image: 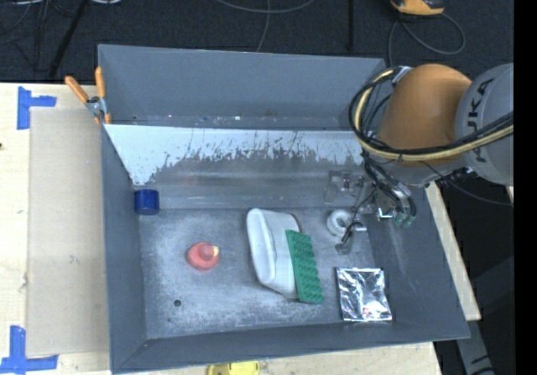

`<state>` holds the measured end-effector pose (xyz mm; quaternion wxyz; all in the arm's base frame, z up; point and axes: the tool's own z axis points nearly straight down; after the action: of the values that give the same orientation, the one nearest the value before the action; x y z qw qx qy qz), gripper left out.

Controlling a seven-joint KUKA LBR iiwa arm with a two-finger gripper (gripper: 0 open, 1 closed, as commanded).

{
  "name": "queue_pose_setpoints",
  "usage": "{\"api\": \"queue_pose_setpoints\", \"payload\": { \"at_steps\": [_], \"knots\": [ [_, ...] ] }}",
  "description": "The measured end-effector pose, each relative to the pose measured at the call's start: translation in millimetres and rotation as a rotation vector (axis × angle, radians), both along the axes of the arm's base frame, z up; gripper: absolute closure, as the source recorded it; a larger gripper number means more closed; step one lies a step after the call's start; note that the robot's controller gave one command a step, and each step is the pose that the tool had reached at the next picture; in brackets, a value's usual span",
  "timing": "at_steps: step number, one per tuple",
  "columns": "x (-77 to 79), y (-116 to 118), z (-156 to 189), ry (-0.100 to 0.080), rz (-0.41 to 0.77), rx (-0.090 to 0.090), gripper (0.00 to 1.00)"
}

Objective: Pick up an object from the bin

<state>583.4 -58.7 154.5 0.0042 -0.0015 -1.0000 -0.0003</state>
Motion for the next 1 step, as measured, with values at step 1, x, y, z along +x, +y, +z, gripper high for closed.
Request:
{"api": "queue_pose_setpoints", "payload": {
  "at_steps": [1],
  "knots": [
    [-79.3,-62.7,-86.9,-0.001,0.241,0.002,0.0]
  ]
}}
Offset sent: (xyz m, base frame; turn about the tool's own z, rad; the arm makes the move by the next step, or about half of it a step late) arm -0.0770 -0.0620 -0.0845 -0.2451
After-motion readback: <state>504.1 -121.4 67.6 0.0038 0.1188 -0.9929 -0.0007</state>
